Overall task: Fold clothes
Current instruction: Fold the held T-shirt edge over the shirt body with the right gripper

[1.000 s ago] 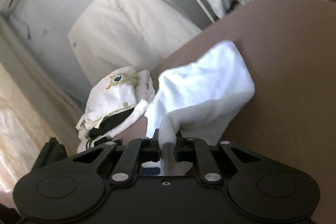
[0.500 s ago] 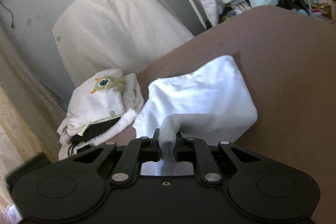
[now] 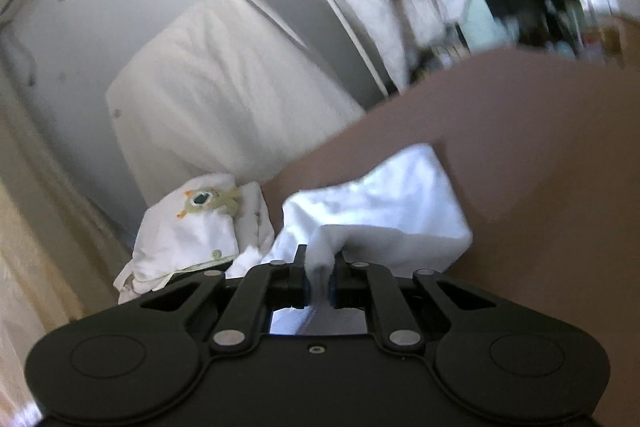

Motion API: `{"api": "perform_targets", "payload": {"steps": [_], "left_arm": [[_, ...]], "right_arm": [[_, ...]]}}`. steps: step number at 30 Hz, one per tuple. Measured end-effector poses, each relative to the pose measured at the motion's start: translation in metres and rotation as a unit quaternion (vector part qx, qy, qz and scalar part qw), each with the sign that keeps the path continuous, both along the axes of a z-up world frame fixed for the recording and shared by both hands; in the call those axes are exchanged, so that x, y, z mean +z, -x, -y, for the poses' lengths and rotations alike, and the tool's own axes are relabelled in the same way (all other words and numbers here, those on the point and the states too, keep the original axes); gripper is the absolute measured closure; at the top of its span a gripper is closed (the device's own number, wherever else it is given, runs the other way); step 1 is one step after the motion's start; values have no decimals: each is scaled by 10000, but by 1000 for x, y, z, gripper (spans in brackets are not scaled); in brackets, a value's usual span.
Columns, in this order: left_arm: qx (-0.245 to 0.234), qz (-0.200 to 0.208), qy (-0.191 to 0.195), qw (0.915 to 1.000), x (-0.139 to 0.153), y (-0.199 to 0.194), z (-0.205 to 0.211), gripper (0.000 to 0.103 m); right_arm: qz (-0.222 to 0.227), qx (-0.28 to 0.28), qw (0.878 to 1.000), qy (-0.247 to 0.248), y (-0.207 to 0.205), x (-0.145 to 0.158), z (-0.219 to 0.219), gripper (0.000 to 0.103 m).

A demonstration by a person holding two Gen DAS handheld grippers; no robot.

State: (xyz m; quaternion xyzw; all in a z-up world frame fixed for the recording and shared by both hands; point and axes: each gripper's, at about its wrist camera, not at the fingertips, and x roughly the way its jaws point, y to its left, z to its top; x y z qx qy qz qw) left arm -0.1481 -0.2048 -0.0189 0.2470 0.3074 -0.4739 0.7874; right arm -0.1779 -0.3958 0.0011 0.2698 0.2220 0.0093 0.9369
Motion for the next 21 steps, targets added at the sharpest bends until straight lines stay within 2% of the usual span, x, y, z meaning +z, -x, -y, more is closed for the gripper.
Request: {"api": "perform_targets", "payload": {"steps": [2, 3, 4, 6, 7, 8, 10, 12, 15, 18, 21], "left_arm": [[-338, 338, -15, 9989, 8, 25, 9, 80], [-478, 466, 5, 9978, 13, 40, 0, 80], [-646, 399, 73, 9971, 19, 47, 1, 80], [-1098, -131, 262, 9935, 27, 63, 1, 80], [-1363, -269, 274, 9899, 29, 71, 2, 80], [-1647, -280, 213, 9857, 29, 83, 6, 80], [-1914, -261, -39, 9811, 20, 93, 13, 80], [-1985, -442, -198, 9789, 12, 76, 30, 80], [-1868, -667, -294, 9797, 10, 65, 35, 80], [-1708, -454, -142, 9842, 24, 40, 30, 79], [-1035, 44, 41, 9946, 46, -21, 33, 75]], "right_arm": [[374, -71, 9993, -41, 31, 5, 5, 92], [490, -131, 9986, -160, 48, 6, 10, 92], [557, -219, 9980, -212, 65, 7, 14, 92], [645, -374, 9970, -192, 97, 11, 17, 92], [648, -419, 9969, -142, 114, 15, 18, 92], [519, -431, 9977, -46, 125, 21, 19, 92], [-98, -435, 9987, 250, 135, 33, 21, 92], [-909, -487, 9930, 578, 130, 36, 25, 92], [-1700, -639, 9822, 485, 107, 23, 36, 92], [-1643, -574, 9841, 361, 71, 19, 45, 92], [-1116, -385, 9912, 596, 14, 28, 46, 92]]}}
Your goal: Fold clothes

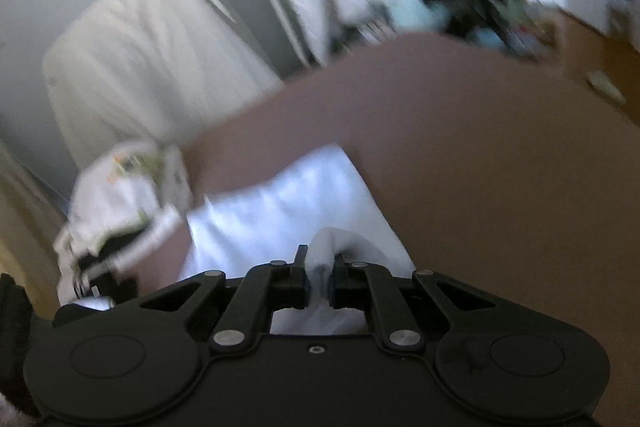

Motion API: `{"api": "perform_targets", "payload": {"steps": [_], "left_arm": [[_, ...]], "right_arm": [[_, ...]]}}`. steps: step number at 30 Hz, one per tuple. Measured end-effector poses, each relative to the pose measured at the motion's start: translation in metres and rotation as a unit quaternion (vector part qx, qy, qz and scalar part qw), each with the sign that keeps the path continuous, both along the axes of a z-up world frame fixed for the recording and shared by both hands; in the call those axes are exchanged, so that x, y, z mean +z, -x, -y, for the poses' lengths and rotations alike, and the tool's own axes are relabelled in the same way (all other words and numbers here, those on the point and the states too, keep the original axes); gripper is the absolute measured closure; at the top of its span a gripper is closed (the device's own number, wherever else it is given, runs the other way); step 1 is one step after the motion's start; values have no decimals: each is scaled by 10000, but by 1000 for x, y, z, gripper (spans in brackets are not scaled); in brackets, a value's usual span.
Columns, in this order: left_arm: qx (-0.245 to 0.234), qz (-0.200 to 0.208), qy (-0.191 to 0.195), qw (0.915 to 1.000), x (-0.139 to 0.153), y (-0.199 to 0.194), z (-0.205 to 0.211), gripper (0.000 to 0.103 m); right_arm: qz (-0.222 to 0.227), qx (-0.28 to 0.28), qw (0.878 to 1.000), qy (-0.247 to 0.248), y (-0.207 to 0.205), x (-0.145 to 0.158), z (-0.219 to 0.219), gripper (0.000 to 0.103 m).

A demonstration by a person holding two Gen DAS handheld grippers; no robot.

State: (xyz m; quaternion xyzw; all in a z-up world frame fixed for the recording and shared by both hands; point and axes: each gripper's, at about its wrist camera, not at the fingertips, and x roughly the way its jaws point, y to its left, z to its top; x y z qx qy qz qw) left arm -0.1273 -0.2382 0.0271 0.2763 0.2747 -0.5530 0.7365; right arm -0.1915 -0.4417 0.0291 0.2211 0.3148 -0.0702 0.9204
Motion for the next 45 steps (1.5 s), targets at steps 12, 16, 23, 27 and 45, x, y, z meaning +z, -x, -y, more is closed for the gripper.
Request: {"api": "perform_targets", "payload": {"steps": [12, 16, 23, 27, 45], "left_arm": [[2946, -966, 524, 9493, -86, -243, -22, 38], [3183, -1327, 701, 9360, -105, -266, -57, 38], [3672, -1671, 1206, 9070, -127, -287, -72, 34], [3743, -1864, 1513, 8957, -135, -305, -82, 35], [3717, -2447, 1208, 8873, -183, -322, -60, 73]], "right_arm": [[-472, -481, 9975, 207, -226, -85, 7, 92], [-648, -532, 9961, 292, -239, -109, 9, 91], [-402, -1030, 9938, -91, -231, -116, 47, 58], [216, -1046, 9936, -354, -204, -116, 77, 47], [-485, 717, 9959, 247, -247, -172, 50, 97]]}}
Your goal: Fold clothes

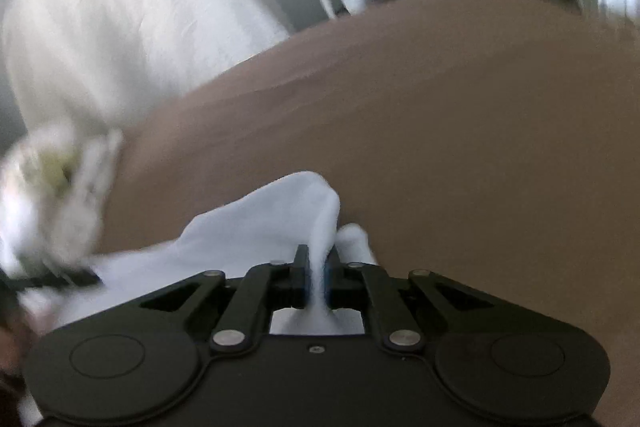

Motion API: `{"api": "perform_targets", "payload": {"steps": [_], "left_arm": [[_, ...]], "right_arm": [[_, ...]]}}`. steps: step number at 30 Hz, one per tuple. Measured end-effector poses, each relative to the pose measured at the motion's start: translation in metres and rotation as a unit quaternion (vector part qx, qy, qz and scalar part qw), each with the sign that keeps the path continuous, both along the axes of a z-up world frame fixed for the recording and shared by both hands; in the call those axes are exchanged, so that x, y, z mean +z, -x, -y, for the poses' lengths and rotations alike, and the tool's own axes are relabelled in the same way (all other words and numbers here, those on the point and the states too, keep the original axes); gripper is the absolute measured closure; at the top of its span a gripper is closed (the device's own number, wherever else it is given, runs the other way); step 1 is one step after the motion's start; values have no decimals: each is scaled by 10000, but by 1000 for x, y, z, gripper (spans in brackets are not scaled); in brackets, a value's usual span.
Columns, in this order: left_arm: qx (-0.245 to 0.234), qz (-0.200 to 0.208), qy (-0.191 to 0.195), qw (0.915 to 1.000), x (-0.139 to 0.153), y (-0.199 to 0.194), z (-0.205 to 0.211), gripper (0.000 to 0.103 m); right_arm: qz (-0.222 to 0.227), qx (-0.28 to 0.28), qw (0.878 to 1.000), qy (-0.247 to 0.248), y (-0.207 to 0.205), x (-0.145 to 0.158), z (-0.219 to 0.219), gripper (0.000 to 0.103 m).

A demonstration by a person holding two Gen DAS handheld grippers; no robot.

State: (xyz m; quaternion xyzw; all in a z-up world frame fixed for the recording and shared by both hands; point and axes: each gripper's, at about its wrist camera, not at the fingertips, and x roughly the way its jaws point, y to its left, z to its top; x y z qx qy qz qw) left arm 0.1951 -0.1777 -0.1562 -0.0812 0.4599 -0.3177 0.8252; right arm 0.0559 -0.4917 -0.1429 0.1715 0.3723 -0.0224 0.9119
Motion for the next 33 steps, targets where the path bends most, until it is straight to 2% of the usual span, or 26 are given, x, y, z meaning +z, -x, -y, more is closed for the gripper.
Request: {"api": "perform_targets", "payload": {"steps": [2, 4, 5, 6, 7, 8, 9, 11, 13, 14, 15, 17, 19, 20, 22, 24, 25, 26, 27, 29, 30, 33], "left_arm": [[-77, 393, -434, 9983, 7, 12, 13, 74], [-95, 682, -751, 9948, 12, 21, 24, 72], [-39, 728, -889, 9934, 14, 23, 29, 67], [67, 747, -995, 9922, 17, 25, 31, 56], [177, 752, -1038, 9916, 20, 27, 27, 50], [287, 757, -1081, 9908, 24, 30, 23, 42], [393, 756, -1103, 9902, 28, 32, 18, 39], [533, 643, -771, 9935, 43, 41, 2, 40], [664, 516, -414, 9956, 57, 50, -14, 39], [643, 315, -12, 9974, 59, 52, -24, 38], [487, 45, 249, 9985, 57, 51, -25, 37], [186, -463, 718, 9962, 52, 49, -27, 36], [112, -380, 149, 9991, 47, 54, -14, 36], [71, -227, -487, 9985, 44, 58, -3, 36], [-66, -35, -1576, 9875, 35, 65, 11, 35], [3, -20, -1803, 9836, 32, 66, 10, 34], [70, -6, -1943, 9809, 32, 66, 9, 34], [177, 151, -2163, 9760, 35, 67, 8, 33], [217, 131, -2093, 9775, 38, 66, 4, 33], [301, 74, -1934, 9806, 43, 63, -4, 33], [369, -107, -1696, 9848, 44, 61, -11, 36], [326, -545, -828, 9945, 46, 54, -27, 34]], "right_arm": [[35, -91, 9992, 380, 0, 5, -4, 98], [-90, -249, 9982, 533, 2, 5, -3, 97], [-283, -483, 9955, 767, 3, 2, -3, 97], [-538, -830, 9880, 1186, 3, -1, -4, 97], [-773, -1138, 9783, 1548, 4, -4, -4, 93], [-887, -1384, 9726, 1646, 9, -5, 1, 92], [-773, -1582, 9758, 1296, 23, -1, 10, 88], [-241, -1889, 9817, 69, 55, 11, 22, 85], [131, -1990, 9775, -693, 89, 17, 21, 46], [289, -2006, 9741, -1003, 105, 20, 19, 41], [387, -1986, 9722, -1181, 119, 22, 14, 40], [430, -1804, 9771, -1043, 138, 26, -3, 40], [469, -1564, 9840, -716, 152, 26, -18, 40], [469, -1428, 9872, -530, 155, 26, -26, 40], [254, -1166, 9927, -190, 149, 18, -42, 38], [-256, -1088, 9935, 228, 136, 0, -51, 40], [-520, -1097, 9911, 542, 132, -10, -53, 46], [-740, -1187, 9864, 860, 131, -18, -54, 46], [-839, -1391, 9804, 1116, 133, -23, -53, 45], [-837, -1890, 9729, 1038, 147, -23, -36, 44], [-829, -2167, 9684, 916, 156, -21, -27, 43], [-720, -2772, 9562, 604, 185, -9, -13, 43]]}}
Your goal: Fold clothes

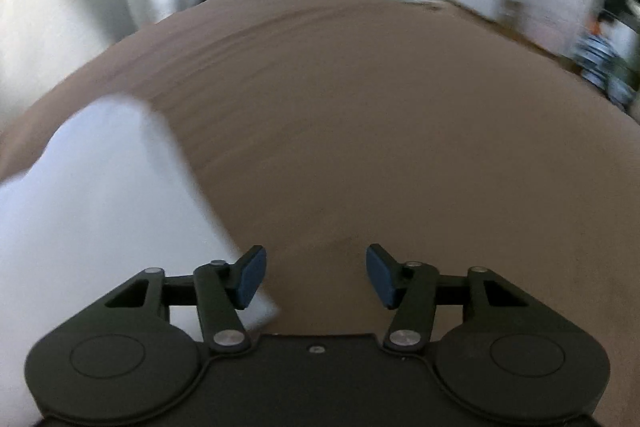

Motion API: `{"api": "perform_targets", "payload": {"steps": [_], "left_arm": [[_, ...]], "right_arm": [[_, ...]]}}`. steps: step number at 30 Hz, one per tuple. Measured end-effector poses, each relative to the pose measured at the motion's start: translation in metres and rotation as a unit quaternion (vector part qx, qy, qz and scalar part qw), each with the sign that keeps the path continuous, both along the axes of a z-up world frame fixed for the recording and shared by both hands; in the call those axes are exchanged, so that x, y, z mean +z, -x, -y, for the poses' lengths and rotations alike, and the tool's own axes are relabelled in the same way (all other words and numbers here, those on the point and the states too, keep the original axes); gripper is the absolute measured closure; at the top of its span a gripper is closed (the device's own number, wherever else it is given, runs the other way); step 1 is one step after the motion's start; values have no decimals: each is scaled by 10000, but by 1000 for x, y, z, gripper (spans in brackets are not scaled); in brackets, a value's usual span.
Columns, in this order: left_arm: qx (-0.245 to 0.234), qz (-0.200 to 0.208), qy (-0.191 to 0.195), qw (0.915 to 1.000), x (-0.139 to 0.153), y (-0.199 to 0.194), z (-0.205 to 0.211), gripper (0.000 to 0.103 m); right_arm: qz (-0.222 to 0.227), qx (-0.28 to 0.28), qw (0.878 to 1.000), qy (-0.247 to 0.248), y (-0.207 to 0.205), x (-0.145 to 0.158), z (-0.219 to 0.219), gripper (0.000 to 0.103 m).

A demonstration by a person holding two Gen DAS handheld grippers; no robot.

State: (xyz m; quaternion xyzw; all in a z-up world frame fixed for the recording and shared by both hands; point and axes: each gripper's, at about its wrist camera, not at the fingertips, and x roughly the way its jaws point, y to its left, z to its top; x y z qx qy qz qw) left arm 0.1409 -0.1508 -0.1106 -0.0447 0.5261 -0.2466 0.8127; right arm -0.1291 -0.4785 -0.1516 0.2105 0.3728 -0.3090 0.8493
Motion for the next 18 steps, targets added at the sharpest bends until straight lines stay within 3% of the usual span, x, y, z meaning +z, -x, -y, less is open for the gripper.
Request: {"api": "perform_targets", "payload": {"steps": [2, 4, 8, 10, 12, 16, 17, 18], "left_arm": [[-22, -325, 624, 9975, -3, -4, -8, 30], [-68, -672, 1066, 9920, -11, -7, -10, 28], [-48, -1036, 1224, 9871, -36, -12, 4, 26], [-20, -1080, 1173, 9872, -46, -14, 13, 19], [-173, -1030, 1213, 9871, -46, -15, 24, 0], [-517, -587, 1113, 9907, -51, -16, 53, 0], [-563, -480, 1211, 9899, -53, -17, 59, 9], [-583, -410, 1255, 9895, -52, -15, 63, 47]], "right_arm": [[379, 56, 9980, -505, 20, 5, 1, 42], [975, 181, 9824, -1581, 39, -1, 1, 36], [1904, 87, 9130, -3606, 58, -42, -4, 34], [1922, 134, 9010, -3886, 51, -59, -10, 34], [1895, 268, 9045, -3810, 37, -63, -15, 33], [2045, 458, 9058, -3683, 5, -67, -16, 23], [2102, 467, 9065, -3631, -4, -68, -15, 23], [2160, 476, 9072, -3578, -14, -70, -13, 22]]}}
